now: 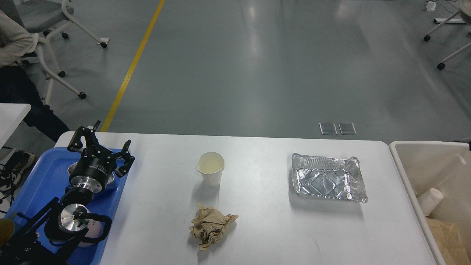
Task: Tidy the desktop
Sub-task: 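Reach the right gripper to the edge of the foil tray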
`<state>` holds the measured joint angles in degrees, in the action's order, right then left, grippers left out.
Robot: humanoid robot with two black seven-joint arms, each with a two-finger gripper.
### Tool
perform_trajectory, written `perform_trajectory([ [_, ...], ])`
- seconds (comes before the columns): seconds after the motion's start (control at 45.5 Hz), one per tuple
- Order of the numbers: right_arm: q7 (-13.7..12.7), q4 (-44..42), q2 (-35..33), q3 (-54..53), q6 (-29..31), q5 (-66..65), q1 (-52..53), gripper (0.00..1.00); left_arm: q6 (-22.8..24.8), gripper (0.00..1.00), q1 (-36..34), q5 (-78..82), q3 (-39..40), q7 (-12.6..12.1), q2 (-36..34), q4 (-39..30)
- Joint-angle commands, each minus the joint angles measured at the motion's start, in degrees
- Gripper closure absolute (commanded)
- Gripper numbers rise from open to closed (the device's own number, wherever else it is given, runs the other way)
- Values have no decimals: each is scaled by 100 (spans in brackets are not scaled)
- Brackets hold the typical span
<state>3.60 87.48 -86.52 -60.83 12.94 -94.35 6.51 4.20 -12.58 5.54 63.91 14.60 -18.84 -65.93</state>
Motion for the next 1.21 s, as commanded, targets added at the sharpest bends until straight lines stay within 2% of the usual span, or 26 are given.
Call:
perform_trajectory([
  [0.0, 0, -11, 56, 10, -72, 5, -18, 0, 2, 3, -8, 0, 7, 25, 64, 1],
  [0.11, 44, -99, 170, 28, 42, 22, -141, 0, -7, 4, -8, 0, 7, 25, 91, 1],
  [0.22, 228, -152, 697, 28, 331, 14, -176, 0, -7, 4, 1, 0, 7, 34, 108, 1],
  [0.329, 255, -441, 1250, 28, 604, 5, -124, 0, -16, 3, 1, 9, -10, 34, 205, 1],
  [0.571, 255, -1311, 2341, 106, 789, -320, 184, 0, -25, 4, 10, 9, -19, 34, 284, 1],
  [0.813, 325, -1575, 3018, 1160, 780, -786, 1316, 0, -51, 3, 10, 9, -19, 34, 355, 1],
  [1.01, 325, -2612, 3712, 1917, 789, -734, 2275, 0, -60, 4, 36, 9, -10, 43, 346, 1],
  [1.186, 316, -2911, 3967, 2532, 789, -681, 2645, 0, -60, 3, 89, 18, -1, 34, 337, 10],
])
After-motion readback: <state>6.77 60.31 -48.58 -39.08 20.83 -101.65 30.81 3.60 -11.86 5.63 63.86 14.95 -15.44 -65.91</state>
